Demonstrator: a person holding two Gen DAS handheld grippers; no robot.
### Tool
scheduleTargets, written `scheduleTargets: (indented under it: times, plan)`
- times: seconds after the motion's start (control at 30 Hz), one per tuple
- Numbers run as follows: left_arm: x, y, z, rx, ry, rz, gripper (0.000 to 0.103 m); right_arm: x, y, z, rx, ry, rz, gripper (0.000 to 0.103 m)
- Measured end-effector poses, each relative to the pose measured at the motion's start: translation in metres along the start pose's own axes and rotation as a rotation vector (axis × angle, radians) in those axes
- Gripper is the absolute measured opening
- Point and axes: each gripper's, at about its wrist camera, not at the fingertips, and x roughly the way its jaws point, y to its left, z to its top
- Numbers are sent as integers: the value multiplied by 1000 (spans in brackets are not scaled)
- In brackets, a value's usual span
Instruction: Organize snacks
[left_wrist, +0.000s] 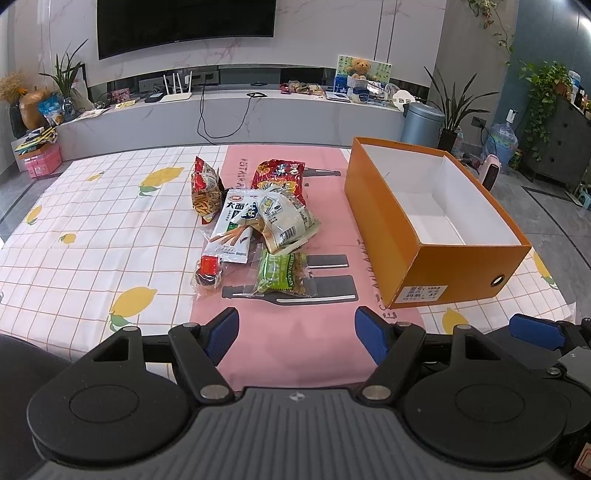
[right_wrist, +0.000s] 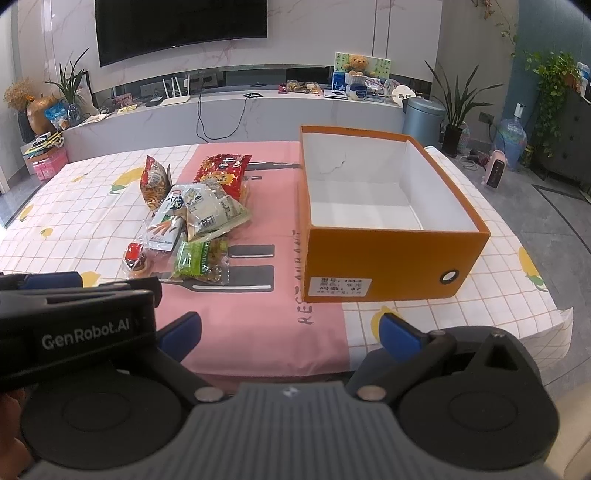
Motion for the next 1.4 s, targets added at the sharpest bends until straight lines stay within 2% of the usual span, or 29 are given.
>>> scheduleTargets:
  times: [1.4]
  plan:
    - [0, 3, 0, -3, 4, 10, 84, 0, 5, 0, -2, 1, 18, 100]
